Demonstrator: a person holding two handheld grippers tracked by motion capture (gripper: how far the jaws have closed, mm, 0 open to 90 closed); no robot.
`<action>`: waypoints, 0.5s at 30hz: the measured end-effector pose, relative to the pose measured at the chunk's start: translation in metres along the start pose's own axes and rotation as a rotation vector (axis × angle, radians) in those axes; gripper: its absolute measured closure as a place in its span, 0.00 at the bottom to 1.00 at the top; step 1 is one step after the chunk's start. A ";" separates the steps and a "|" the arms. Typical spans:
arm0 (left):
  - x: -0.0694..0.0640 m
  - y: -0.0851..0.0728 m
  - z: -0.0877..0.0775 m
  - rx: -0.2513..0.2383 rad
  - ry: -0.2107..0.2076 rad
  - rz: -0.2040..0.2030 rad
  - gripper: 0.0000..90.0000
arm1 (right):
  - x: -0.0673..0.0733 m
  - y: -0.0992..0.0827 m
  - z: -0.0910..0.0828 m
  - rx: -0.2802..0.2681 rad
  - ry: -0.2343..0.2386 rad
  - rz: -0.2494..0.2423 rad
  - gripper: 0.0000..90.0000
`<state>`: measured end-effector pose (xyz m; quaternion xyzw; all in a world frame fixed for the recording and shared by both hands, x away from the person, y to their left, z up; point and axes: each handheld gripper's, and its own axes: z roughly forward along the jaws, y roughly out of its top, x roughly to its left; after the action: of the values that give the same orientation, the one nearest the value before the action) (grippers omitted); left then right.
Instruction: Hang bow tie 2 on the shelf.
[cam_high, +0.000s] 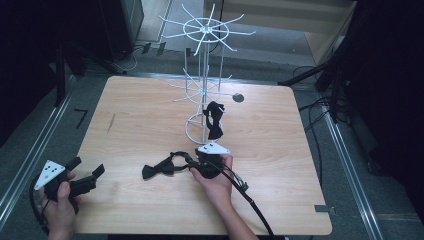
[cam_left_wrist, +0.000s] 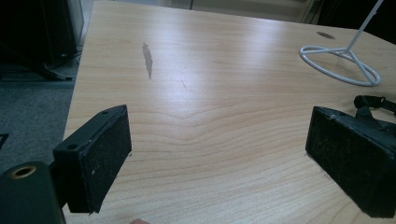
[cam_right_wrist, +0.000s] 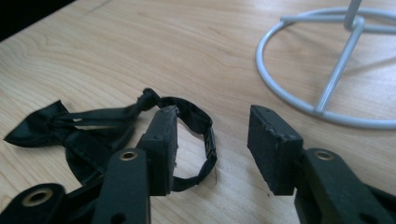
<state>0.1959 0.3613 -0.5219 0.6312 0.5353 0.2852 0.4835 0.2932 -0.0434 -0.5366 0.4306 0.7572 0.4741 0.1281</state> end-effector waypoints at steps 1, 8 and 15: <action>0.000 0.000 0.000 0.000 0.000 0.000 0.09 | 0.000 0.000 0.000 0.000 0.000 0.000 0.61; 0.000 0.000 0.000 -0.003 -0.001 0.000 0.09 | -0.001 -0.001 0.006 0.051 -0.002 0.003 0.72; 0.000 0.000 0.000 -0.002 -0.001 -0.002 0.09 | 0.005 -0.001 0.010 0.106 -0.053 -0.077 0.82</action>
<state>0.1956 0.3613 -0.5220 0.6302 0.5355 0.2850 0.4847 0.2957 -0.0331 -0.5419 0.4200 0.7936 0.4163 0.1433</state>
